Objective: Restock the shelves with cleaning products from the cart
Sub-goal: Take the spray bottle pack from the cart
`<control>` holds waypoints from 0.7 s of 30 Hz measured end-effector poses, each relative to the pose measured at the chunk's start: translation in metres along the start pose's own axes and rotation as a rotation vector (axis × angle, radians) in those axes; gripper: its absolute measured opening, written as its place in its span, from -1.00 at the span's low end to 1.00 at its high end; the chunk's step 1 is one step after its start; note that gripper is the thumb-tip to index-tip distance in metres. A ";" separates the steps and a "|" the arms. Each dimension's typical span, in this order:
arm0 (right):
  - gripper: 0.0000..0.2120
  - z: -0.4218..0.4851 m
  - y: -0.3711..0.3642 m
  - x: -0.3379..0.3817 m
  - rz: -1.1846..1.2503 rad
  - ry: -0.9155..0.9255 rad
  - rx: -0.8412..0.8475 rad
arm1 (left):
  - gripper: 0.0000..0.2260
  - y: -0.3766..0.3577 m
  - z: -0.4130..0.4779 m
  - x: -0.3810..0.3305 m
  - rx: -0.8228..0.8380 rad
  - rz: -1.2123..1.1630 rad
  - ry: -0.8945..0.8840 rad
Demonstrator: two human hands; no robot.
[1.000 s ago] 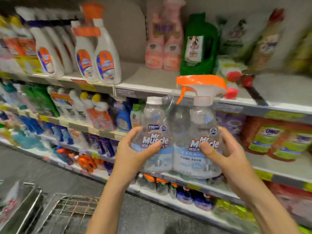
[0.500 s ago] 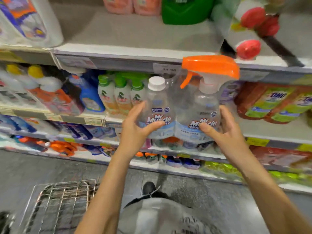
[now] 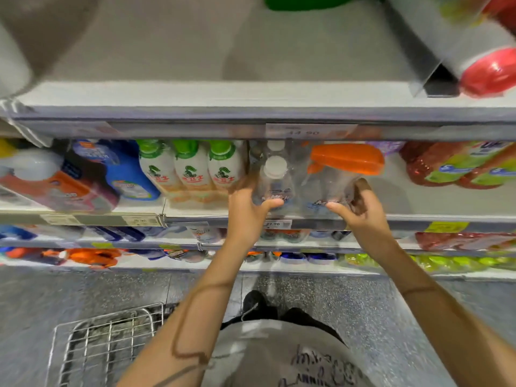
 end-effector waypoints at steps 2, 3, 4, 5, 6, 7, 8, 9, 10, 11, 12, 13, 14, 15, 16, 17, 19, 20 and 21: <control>-0.59 0.010 0.000 -0.007 -0.028 -0.011 0.010 | -0.72 -0.005 0.008 0.000 0.011 0.021 0.018; -0.57 0.014 0.000 -0.011 -0.041 -0.015 0.013 | -0.74 -0.007 0.011 0.000 0.011 0.019 0.021; -0.57 0.018 -0.001 -0.013 -0.045 -0.021 0.012 | -0.76 -0.010 0.013 0.000 0.008 -0.018 0.015; -0.58 0.021 -0.001 -0.017 -0.041 -0.026 0.008 | -0.76 -0.011 0.014 0.000 0.000 -0.063 0.006; -0.59 0.024 -0.002 -0.020 -0.034 -0.031 0.008 | -0.71 -0.013 0.015 0.001 -0.019 -0.090 -0.007; -0.62 0.025 -0.003 -0.024 -0.034 -0.034 0.012 | -0.65 -0.015 0.015 0.002 -0.040 -0.092 -0.027; -0.64 0.026 -0.004 -0.026 -0.044 -0.031 0.018 | -0.59 -0.017 0.016 0.004 -0.063 -0.090 -0.049; -0.63 0.027 -0.005 -0.029 -0.066 -0.020 0.026 | -0.55 -0.019 0.017 0.006 -0.080 -0.084 -0.062; -0.60 0.027 -0.005 -0.032 -0.092 -0.007 0.036 | -0.53 -0.022 0.019 0.008 -0.100 -0.071 -0.075; -0.58 0.027 -0.006 -0.035 -0.116 -0.002 0.042 | -0.52 -0.024 0.020 0.010 -0.117 -0.052 -0.087; -0.56 0.027 -0.005 -0.037 -0.135 -0.004 0.042 | -0.49 -0.025 0.021 0.011 -0.126 -0.033 -0.103; -0.55 0.028 -0.005 -0.038 -0.148 -0.009 0.039 | -0.45 -0.025 0.022 0.011 -0.128 -0.009 -0.120; -0.55 0.030 -0.005 -0.039 -0.160 -0.013 0.036 | -0.40 -0.026 0.023 0.011 -0.129 0.019 -0.141; -0.55 0.032 -0.004 -0.040 -0.171 -0.017 0.039 | -0.37 -0.026 0.024 0.010 -0.129 0.052 -0.156; -0.55 0.033 -0.003 -0.040 -0.181 -0.020 0.047 | -0.36 -0.026 0.024 0.010 -0.134 0.079 -0.164; -0.56 0.035 -0.002 -0.040 -0.191 -0.025 0.056 | -0.37 -0.026 0.023 0.009 -0.137 0.101 -0.164; -0.59 0.034 -0.002 -0.041 -0.209 -0.027 0.064 | -0.44 -0.028 0.020 0.010 -0.148 0.099 -0.176; -0.59 0.032 -0.002 -0.041 -0.221 -0.025 0.061 | -0.47 -0.029 0.018 0.011 -0.158 0.091 -0.183; -0.59 0.031 -0.003 -0.040 -0.238 -0.022 0.055 | -0.48 -0.030 0.017 0.010 -0.164 0.099 -0.181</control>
Point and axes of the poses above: each hand's wrist, its own z-axis towards the middle knuckle, its own y-axis out of the back of the hand, x = y × z, the point moved 1 cm from there along z, towards the middle knuckle, and after that the axes turned 5 degrees about y, right-handed, at the moved point
